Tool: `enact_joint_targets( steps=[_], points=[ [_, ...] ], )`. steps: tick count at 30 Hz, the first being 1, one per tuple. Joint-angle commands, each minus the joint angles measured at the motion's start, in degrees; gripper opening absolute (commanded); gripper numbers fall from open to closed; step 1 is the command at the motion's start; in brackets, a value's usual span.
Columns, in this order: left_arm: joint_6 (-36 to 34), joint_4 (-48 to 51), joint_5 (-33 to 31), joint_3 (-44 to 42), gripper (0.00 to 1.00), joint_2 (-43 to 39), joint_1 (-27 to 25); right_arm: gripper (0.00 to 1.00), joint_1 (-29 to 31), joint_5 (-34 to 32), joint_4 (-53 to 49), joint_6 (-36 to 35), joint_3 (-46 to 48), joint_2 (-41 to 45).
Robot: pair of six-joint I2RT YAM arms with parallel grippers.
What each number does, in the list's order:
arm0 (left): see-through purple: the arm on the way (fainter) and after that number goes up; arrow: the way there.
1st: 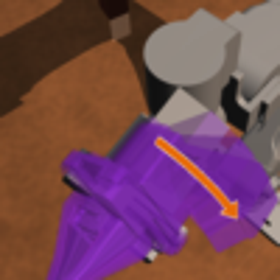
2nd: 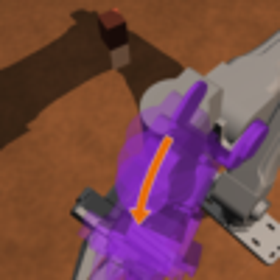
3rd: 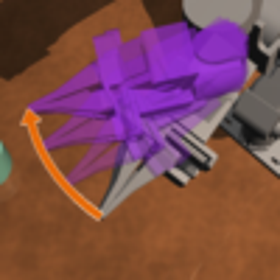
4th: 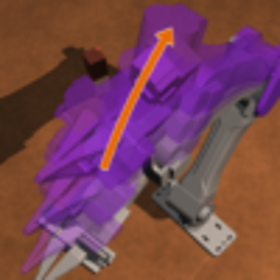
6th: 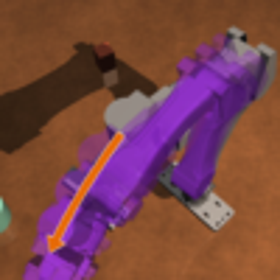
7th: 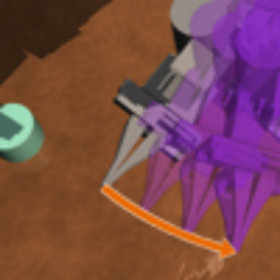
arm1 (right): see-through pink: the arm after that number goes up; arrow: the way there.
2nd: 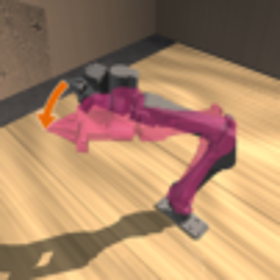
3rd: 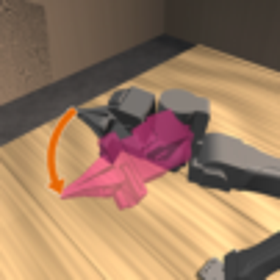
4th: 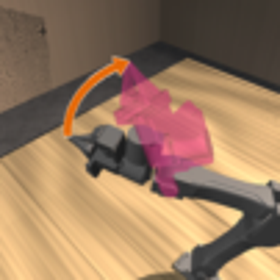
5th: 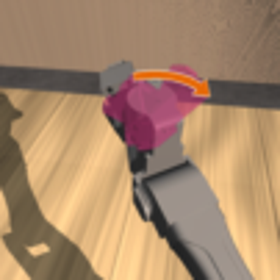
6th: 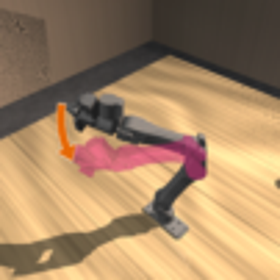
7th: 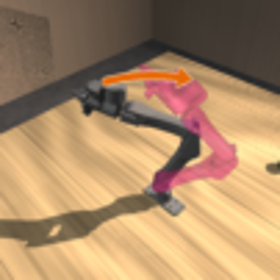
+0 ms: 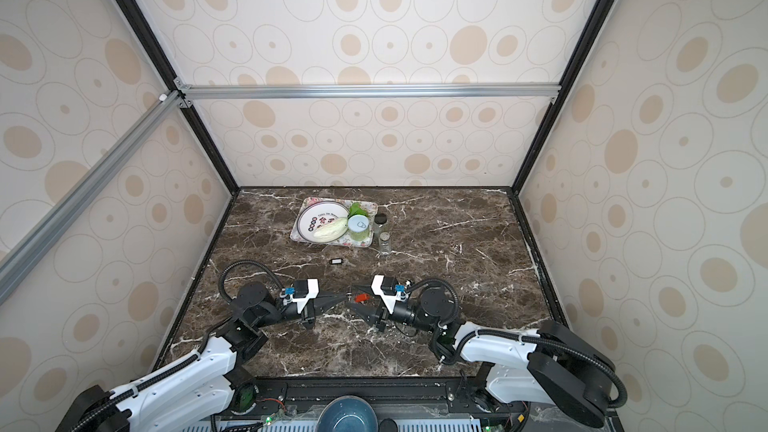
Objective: Put the keys on the keyring
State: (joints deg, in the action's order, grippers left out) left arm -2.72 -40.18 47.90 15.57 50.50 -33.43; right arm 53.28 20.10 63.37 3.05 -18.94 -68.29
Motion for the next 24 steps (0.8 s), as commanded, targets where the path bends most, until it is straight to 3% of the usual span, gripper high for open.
enact_joint_targets(
  steps=[1, 9, 14, 20, 24],
  points=[
    [-3.6, 2.7, -2.2, 4.2, 0.0, 0.3, -0.5, 0.54, 0.1, -5.3, -2.8, -1.2, 1.6, 4.2],
    [-7.7, 9.5, -1.7, 7.7, 0.0, 2.6, -0.8, 0.56, -1.0, -9.2, -18.0, -6.1, 2.3, 14.4],
    [-9.9, 13.7, -3.1, 9.7, 0.0, 4.1, -1.5, 0.54, -6.2, -3.9, -32.9, -7.7, -0.7, 19.9],
    [-11.1, 16.3, -2.9, 11.4, 0.0, 4.2, -2.9, 0.39, -11.0, -0.2, -39.3, -8.1, -1.9, 21.2],
    [-12.3, 19.4, -4.8, 13.2, 0.0, 5.0, -4.4, 0.36, -12.4, 3.9, -41.9, -9.0, -3.8, 19.3]
  ],
)
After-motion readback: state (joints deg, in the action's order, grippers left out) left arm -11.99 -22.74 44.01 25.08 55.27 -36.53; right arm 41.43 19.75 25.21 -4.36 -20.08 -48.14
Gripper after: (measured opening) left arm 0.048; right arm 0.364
